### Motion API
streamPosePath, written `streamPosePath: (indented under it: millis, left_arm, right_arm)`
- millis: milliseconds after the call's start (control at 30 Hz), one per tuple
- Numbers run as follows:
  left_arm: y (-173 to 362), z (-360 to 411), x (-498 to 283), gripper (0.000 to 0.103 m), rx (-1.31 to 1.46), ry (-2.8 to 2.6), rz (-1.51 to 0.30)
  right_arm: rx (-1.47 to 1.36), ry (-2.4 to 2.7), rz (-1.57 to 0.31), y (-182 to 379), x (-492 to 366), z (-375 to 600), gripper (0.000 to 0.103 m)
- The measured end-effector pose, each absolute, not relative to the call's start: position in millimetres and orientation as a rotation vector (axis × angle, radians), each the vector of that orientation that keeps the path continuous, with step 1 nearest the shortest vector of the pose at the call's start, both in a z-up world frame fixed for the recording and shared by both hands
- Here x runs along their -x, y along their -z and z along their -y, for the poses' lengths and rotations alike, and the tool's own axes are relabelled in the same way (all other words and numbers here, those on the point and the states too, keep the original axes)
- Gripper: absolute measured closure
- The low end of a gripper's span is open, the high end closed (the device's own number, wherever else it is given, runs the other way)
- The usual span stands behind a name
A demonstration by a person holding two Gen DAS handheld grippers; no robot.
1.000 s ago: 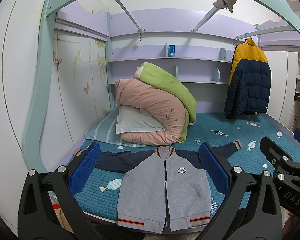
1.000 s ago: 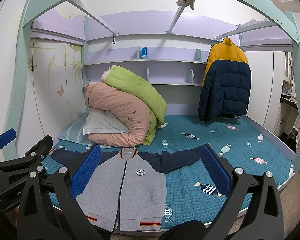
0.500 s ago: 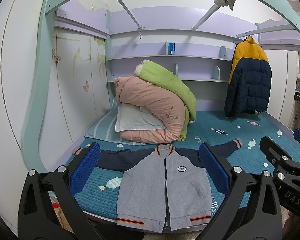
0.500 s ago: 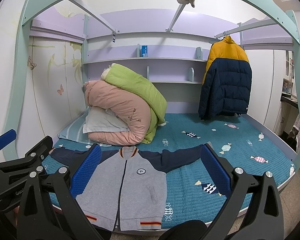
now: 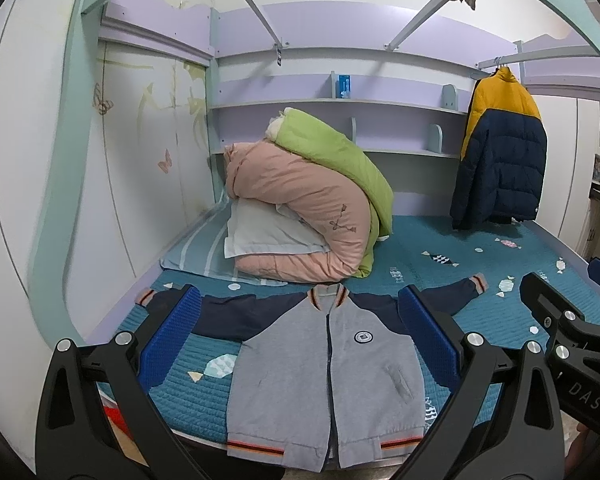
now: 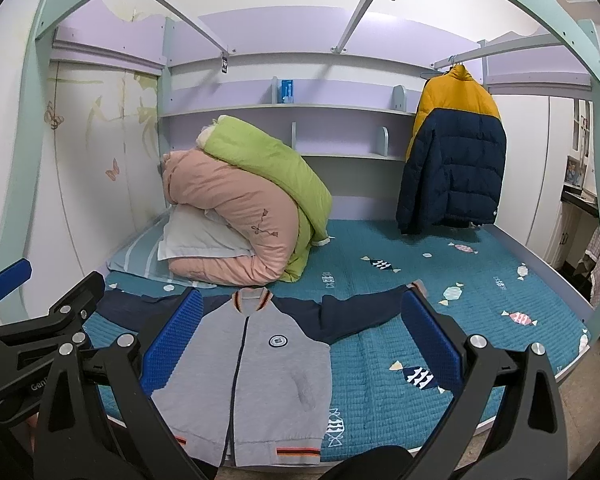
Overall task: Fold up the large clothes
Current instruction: 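Lower the left gripper to the navy sleeve cuff and close on it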
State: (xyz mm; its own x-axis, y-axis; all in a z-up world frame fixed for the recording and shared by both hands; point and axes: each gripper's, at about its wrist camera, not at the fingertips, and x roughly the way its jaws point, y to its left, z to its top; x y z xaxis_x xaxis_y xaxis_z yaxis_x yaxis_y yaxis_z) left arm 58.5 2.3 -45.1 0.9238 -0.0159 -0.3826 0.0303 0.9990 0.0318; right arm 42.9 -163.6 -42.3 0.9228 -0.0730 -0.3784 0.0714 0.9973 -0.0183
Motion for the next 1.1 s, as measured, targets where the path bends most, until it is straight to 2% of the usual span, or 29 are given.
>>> streamPosePath:
  millis: [300,600,733,933,1100]
  left_arm:
    - [74,-15,-114,0.004,-0.017,-0.001,-0.469]
    - [157,-69,-211,0.004,-0.004,-0.047,-0.656]
    - [203,-118,-259,0.005,0.059,-0.074,-0.739]
    - [273,-217,-339,0.005,0.315,-0.057,-0.868]
    - [318,-302,-393,0.005,0.349,-0.187,-0.916]
  right_arm:
    - [0.032,0.057,-0.482,74,-103,147,0.007]
    - [0.107,-0.013,-0.672,150,-208,93,0.007]
    - [0.133,-0.108,-0.736,191,-264,49,0.007]
    - [0.191,-0.218,-0.802,261,-340,-21,0.007]
    - [0.206,-0.254,-0.862,317,-393,-58,0.007]
